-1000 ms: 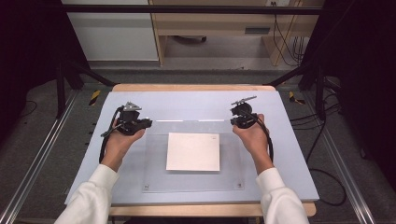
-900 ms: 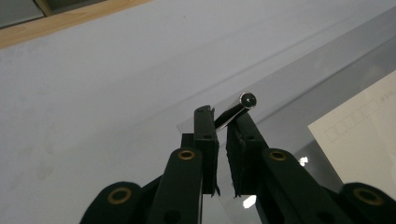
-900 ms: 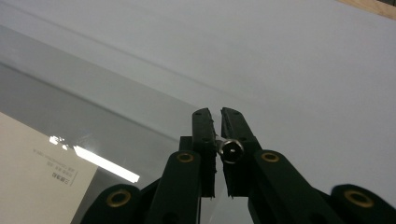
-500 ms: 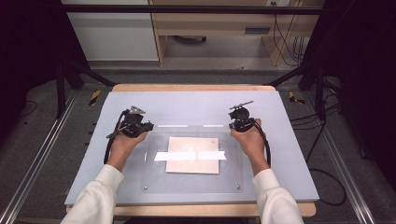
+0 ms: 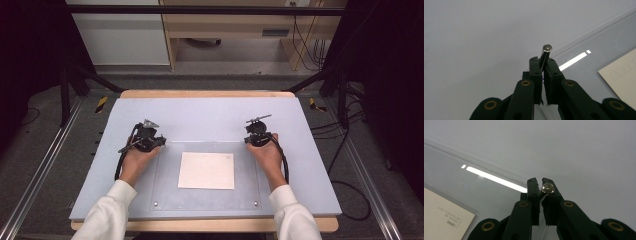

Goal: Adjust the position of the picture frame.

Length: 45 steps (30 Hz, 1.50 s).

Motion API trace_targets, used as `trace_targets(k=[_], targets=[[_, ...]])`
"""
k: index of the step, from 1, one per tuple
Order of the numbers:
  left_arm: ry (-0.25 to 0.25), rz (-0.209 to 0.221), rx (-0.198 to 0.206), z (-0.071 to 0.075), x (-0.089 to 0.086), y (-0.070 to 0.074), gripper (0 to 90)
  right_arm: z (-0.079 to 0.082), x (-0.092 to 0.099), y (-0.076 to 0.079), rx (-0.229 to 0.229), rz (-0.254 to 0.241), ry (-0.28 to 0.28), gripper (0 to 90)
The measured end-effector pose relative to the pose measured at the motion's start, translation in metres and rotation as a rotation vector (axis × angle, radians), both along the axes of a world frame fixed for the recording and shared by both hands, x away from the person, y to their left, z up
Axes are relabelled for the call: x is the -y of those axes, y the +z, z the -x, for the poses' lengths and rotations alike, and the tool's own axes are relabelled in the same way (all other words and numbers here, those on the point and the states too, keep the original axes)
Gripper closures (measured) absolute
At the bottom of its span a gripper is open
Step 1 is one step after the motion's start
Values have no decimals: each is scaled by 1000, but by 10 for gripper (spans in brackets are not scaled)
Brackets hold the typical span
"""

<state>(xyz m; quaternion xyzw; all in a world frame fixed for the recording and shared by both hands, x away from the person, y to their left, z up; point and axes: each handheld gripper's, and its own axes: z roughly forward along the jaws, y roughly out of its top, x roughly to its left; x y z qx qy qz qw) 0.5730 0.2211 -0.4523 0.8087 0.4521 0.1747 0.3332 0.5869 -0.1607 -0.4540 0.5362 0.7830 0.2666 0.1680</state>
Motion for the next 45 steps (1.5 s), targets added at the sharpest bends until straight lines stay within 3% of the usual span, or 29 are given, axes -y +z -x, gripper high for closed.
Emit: trace_targets(k=[9, 13, 15, 20, 23, 26, 32, 36, 40, 42, 44, 45], targets=[[9, -7, 20, 2, 2, -1, 848, 2, 2, -4, 22, -21, -5, 844], [17, -5, 39, 5, 2, -3, 847, 7, 6, -4, 84, -48, 6, 764], [23, 8, 56, 7, 2, -4, 840, 12, 8, -4, 127, -31, 22, 710], [20, 8, 141, 15, 2, -2, 702, 24, 13, -2, 217, -18, 57, 648], [41, 33, 184, 18, 2, -1, 583, 28, 15, 0, 282, -36, 71, 655], [45, 23, 220, 20, 1, -1, 503, 29, 14, 2, 327, -54, 83, 701], [47, 40, 258, 24, 1, 0, 402, 28, 11, 2, 327, -39, 68, 839], [39, 45, 265, 27, 4, 1, 331, 28, 12, 2, 320, -57, 55, 849], [23, 87, 263, 26, 7, 0, 235, 27, 12, 2, 311, -59, 56, 851], [4, 77, 277, 27, 10, -1, 194, 27, 12, 3, 309, -60, 57, 850], [22, 91, 284, 26, 11, -1, 196, 27, 11, 3, 301, -67, 46, 851], [37, 84, 285, 26, 12, -1, 237, 27, 11, 3, 300, -67, 44, 851]])
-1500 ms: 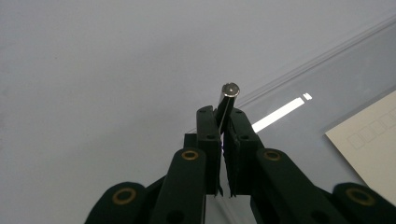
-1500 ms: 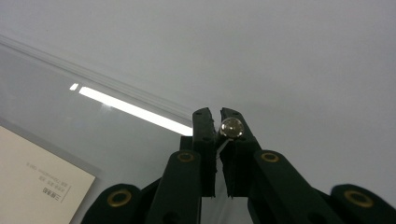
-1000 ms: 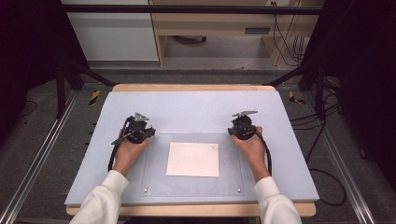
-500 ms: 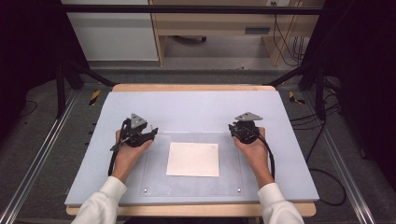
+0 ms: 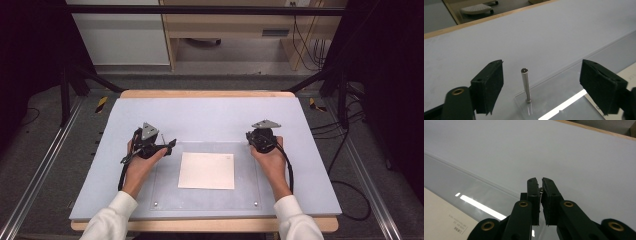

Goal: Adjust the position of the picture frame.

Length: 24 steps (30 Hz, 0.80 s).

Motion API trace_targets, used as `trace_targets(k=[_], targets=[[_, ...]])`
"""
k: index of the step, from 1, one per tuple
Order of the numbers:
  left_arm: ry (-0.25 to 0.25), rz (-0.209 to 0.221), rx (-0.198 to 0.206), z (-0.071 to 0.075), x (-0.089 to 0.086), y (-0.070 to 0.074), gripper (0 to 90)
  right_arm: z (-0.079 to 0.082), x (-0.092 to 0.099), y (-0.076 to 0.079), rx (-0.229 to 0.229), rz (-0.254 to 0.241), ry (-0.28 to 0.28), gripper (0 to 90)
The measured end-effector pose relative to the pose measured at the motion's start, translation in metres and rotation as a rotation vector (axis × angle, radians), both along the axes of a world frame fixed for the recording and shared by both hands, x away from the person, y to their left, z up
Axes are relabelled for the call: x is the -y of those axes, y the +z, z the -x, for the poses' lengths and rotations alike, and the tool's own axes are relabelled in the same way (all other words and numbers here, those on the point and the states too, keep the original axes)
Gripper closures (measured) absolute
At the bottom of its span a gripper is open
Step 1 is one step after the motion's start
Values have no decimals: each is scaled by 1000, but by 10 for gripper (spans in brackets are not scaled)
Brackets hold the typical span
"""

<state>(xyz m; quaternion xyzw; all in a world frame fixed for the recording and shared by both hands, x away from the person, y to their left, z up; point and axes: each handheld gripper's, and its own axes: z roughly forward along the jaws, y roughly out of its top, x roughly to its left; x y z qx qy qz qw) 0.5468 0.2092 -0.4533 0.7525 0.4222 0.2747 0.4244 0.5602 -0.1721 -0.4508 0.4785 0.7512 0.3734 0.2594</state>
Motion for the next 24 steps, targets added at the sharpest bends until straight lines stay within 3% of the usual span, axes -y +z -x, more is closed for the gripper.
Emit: trace_targets(k=[2, 4, 7, 9, 13, 17, 24], targets=[[17, 0, -15, -1, 1, -1, 329, 0, 0, 0, -1, -1, -1, 852], [41, 10, -27, -2, 1, -3, 488, 0, 0, 0, -2, -1, -1, 852], [73, 5, -11, -3, 2, -4, 633, 0, 0, 0, -3, 1, 1, 852], [82, 19, -26, -4, 2, -5, 706, -1, 0, 0, -5, 0, 1, 852], [95, 8, -41, -7, -2, -4, 840, -1, 0, 1, -9, -4, -4, 854], [85, -13, -74, -10, -1, 0, 847, -3, -2, 3, -35, 6, -15, 856], [58, -41, -161, -19, -3, 8, 850, -14, -6, 13, -136, 37, -31, 859]])
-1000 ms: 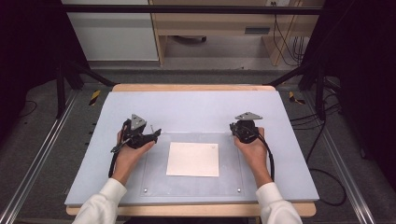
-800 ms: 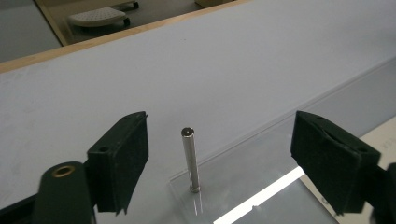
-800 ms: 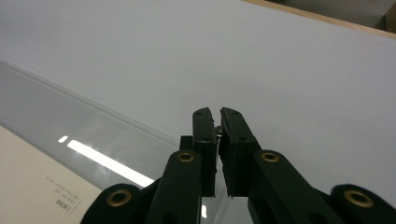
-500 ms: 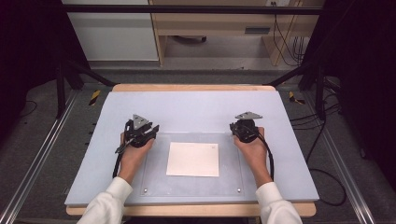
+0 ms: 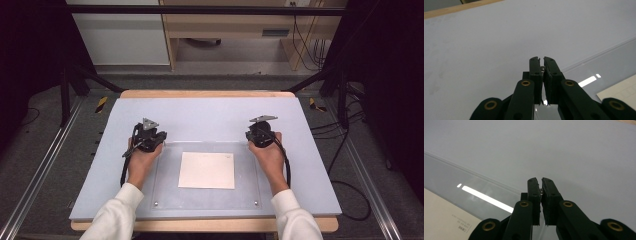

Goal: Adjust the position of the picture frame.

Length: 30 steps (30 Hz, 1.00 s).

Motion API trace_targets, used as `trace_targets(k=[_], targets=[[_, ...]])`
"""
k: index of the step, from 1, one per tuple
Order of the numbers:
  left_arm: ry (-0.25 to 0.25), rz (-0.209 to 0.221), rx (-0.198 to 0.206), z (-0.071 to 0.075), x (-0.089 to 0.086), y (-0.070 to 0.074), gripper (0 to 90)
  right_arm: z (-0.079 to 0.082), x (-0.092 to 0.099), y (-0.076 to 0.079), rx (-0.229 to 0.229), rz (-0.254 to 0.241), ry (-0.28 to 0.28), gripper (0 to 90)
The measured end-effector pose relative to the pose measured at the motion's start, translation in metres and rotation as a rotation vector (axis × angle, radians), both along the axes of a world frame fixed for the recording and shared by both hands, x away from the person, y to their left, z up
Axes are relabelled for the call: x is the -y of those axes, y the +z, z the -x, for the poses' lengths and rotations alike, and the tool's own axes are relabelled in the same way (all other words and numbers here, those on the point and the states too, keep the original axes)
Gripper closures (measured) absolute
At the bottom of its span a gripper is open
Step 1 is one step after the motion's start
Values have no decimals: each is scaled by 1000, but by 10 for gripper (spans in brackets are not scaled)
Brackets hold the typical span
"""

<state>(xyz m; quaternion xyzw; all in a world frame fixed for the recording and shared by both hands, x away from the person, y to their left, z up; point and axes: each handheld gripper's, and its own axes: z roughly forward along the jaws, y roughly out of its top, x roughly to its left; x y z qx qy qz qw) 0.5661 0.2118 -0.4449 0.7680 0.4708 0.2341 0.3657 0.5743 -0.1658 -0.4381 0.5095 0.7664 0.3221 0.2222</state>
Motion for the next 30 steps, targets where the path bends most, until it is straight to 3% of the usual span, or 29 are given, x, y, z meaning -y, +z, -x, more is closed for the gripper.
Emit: trace_targets(k=[8, 11, 16, 22, 25, 27, 30], targets=[[-25, -2, -97, -16, -1, 8, 851, -17, -3, 9, -123, 15, -11, 859], [-28, 12, -129, -23, -4, 9, 851, -24, 0, 11, -166, -14, -13, 858], [-46, 10, -156, -27, -5, 11, 852, -29, 2, 12, -182, -24, 11, 855], [-50, 16, -168, -29, -6, 12, 852, -24, 5, 9, -149, -31, 33, 846], [-52, 8, -177, -30, -5, 12, 852, -22, 6, 9, -126, -10, 24, 715], [-55, 8, -186, -31, -5, 13, 852, -16, 10, 13, -85, -5, 31, 652], [-56, 11, -193, -32, -5, 13, 852, 3, 15, 20, 13, 12, 60, 548]])
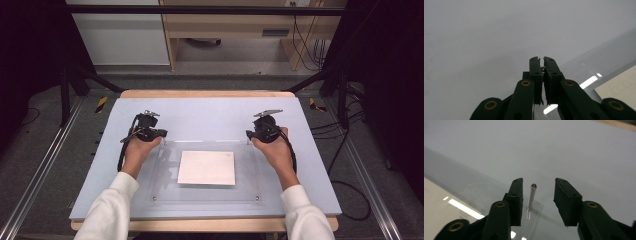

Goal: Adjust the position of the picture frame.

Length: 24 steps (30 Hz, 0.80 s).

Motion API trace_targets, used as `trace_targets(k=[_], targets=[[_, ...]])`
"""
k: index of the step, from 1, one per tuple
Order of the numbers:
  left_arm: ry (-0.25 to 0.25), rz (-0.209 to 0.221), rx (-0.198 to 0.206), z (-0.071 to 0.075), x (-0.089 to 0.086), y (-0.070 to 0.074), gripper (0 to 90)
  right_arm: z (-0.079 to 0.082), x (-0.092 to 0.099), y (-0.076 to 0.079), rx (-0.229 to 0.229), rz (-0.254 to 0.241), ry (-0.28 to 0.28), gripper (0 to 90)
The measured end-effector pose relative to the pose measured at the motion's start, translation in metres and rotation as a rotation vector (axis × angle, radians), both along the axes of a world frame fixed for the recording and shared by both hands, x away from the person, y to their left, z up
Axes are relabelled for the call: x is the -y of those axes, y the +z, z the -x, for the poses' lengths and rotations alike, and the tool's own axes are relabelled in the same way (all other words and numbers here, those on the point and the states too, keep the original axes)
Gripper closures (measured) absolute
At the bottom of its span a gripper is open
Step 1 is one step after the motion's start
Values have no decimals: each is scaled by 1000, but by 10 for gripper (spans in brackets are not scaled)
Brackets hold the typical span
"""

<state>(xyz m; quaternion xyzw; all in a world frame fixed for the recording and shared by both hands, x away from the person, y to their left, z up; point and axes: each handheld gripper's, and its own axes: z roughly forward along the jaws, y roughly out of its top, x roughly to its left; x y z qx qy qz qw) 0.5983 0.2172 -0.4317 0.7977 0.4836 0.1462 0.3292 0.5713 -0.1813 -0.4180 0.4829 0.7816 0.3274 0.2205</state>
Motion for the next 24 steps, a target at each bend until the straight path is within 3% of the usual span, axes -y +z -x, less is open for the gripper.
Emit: trace_targets(k=[2, 5, 12, 15, 20, 22, 24], targets=[[-1, 6, -10, -2, -1, 0, 852, 18, 4, 3, 73, 20, 10, 457], [2, 8, -15, -3, -1, 0, 852, 47, 10, 5, 137, 12, 28, 347], [10, 11, -22, -5, 0, 1, 851, 110, 33, 8, 232, 27, 46, 155], [13, 9, -26, -5, 0, 1, 851, 132, 47, 5, 223, 78, 63, 101], [22, 21, -34, -6, 0, 1, 851, 165, 62, -18, 208, 90, 60, 167], [26, 21, -34, -6, 0, 1, 851, 176, 65, -27, 180, 96, 74, 182], [32, 25, -39, -6, 0, 1, 851, 185, 65, -33, 169, 130, 101, 204]])
